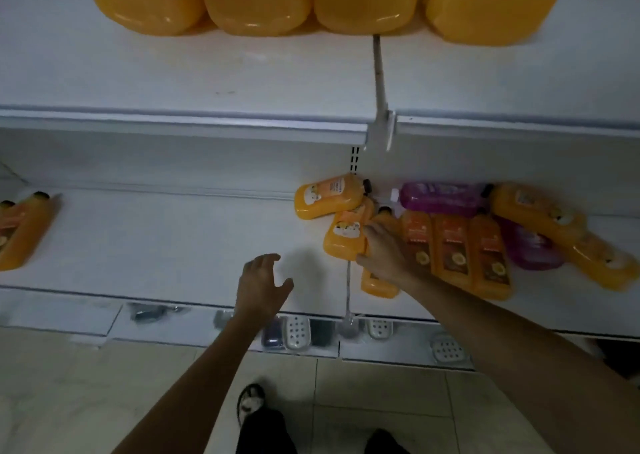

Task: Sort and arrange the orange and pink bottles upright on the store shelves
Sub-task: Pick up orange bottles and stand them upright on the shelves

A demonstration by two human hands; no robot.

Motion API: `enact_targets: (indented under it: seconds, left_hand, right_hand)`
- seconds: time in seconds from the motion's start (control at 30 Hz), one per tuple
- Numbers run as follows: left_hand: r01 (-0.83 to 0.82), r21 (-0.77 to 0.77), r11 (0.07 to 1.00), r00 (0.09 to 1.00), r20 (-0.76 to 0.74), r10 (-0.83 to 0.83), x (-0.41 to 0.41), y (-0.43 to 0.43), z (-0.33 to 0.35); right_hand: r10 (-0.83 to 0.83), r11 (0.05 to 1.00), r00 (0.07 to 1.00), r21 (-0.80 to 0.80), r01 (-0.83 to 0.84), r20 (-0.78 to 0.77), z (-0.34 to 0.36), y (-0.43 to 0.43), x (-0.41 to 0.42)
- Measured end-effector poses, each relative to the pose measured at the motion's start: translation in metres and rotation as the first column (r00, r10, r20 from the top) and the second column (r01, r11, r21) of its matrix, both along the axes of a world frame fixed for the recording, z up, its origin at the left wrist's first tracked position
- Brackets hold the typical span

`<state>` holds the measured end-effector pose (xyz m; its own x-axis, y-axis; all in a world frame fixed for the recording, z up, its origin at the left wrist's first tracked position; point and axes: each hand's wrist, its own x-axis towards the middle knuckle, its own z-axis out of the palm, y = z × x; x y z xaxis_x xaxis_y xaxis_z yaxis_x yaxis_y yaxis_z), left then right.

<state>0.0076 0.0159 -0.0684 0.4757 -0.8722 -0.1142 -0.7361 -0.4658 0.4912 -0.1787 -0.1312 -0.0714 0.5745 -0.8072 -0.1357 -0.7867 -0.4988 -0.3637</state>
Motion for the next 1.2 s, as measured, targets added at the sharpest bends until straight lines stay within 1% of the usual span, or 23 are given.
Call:
enact_targets:
  seconds: [0.07,0.1,0.23,0.3,0.33,0.4,0.43,0.47,0.5,0.53,0.6,0.7,0.77,0.83,0.9,0.93,1.0,1.07,1.13,1.2]
  left_hand:
    - [0.081,-0.026,0.996,0.995,0.066,-0.079,0.018,-0.027,-0.005]
    - [0.121,-0.038,0.992,0.99,0.081,-0.118,0.026,-0.041,-0.006]
    - [0.262,-0.045,0.964,0.955,0.157,-0.252,0.051,-0.092,-0.012]
    - [0.336,-0.023,0.942,0.921,0.218,-0.323,0.057,-0.117,-0.015]
    - [0.384,0.006,0.923,0.895,0.242,-0.374,0.057,-0.132,-0.019]
    - [0.498,0.102,0.861,0.824,0.254,-0.507,0.054,-0.157,-0.023]
    - [0.545,0.155,0.824,0.786,0.246,-0.567,0.052,-0.164,-0.025]
    - [0.573,0.197,0.795,0.758,0.242,-0.606,0.049,-0.167,-0.029]
    - [0.579,0.223,0.784,0.744,0.249,-0.62,0.046,-0.165,-0.033]
    - [0.564,0.233,0.792,0.749,0.259,-0.609,0.044,-0.16,-0.037]
    - [0.505,0.219,0.835,0.793,0.263,-0.549,0.041,-0.145,-0.043]
    - [0.419,0.207,0.884,0.834,0.296,-0.465,0.04,-0.122,-0.039]
    - [0.347,0.203,0.916,0.846,0.354,-0.399,0.042,-0.107,-0.034]
    - [0.273,0.264,0.925,0.831,0.42,-0.365,0.046,-0.089,-0.029]
    - [0.216,0.33,0.919,0.837,0.422,-0.348,0.047,-0.067,-0.03]
    - [0.203,0.341,0.918,0.844,0.414,-0.341,0.046,-0.056,-0.033]
    - [0.19,0.317,0.929,0.882,0.361,-0.303,0.046,-0.041,-0.038]
    - [0.142,0.298,0.944,0.955,0.209,-0.209,0.049,-0.037,-0.041]
    - [0.09,0.343,0.935,0.992,0.048,-0.114,0.052,-0.037,-0.041]
    - [0.089,0.417,0.905,0.995,0.002,-0.099,0.055,-0.035,-0.044]
  right_hand:
    - [0.03,0.998,0.991,-0.056,-0.037,-0.13,-0.012,-0.015,0.016]
    - [0.019,0.998,0.984,-0.055,-0.029,-0.18,-0.017,-0.022,0.025]
    - [-0.001,1.0,0.961,-0.008,-0.001,-0.277,-0.034,-0.023,0.047]
    - [0.027,0.999,0.963,-0.033,-0.037,-0.27,-0.034,-0.012,0.044]
    - [0.038,0.995,0.965,-0.081,-0.061,-0.261,-0.036,-0.009,0.04]
    - [0.028,0.963,0.983,-0.258,-0.075,-0.182,-0.041,-0.003,0.035]
    - [0.033,0.954,0.987,-0.288,-0.079,-0.159,-0.041,-0.001,0.035]
    - [0.051,0.965,0.987,-0.247,-0.087,-0.152,-0.041,0.001,0.035]
    - [0.053,0.984,0.987,-0.161,-0.077,-0.152,-0.041,0.005,0.036]
    - [0.04,0.996,0.986,-0.074,-0.053,-0.163,-0.04,0.009,0.038]
    - [-0.004,1.0,0.99,-0.019,0.001,-0.14,-0.036,0.014,0.041]
    - [-0.038,0.999,0.997,0.006,0.039,-0.063,-0.026,0.02,0.044]
    - [-0.061,0.998,0.998,0.029,0.062,-0.036,-0.023,0.023,0.046]
    - [-0.113,0.993,0.993,0.029,0.114,-0.011,-0.023,0.028,0.048]
    - [-0.192,0.981,0.981,0.007,0.192,0.022,-0.026,0.036,0.052]
    - [-0.224,0.974,0.974,-0.015,0.224,0.005,-0.026,0.039,0.055]
    - [-0.307,0.952,0.949,-0.034,0.305,-0.078,-0.024,0.042,0.067]
    - [-0.456,0.885,0.882,0.043,0.463,-0.117,-0.02,0.04,0.081]
    - [-0.573,0.803,0.812,0.125,0.583,-0.109,-0.022,0.037,0.092]
    - [-0.635,0.752,0.767,0.15,0.641,-0.093,-0.027,0.04,0.098]
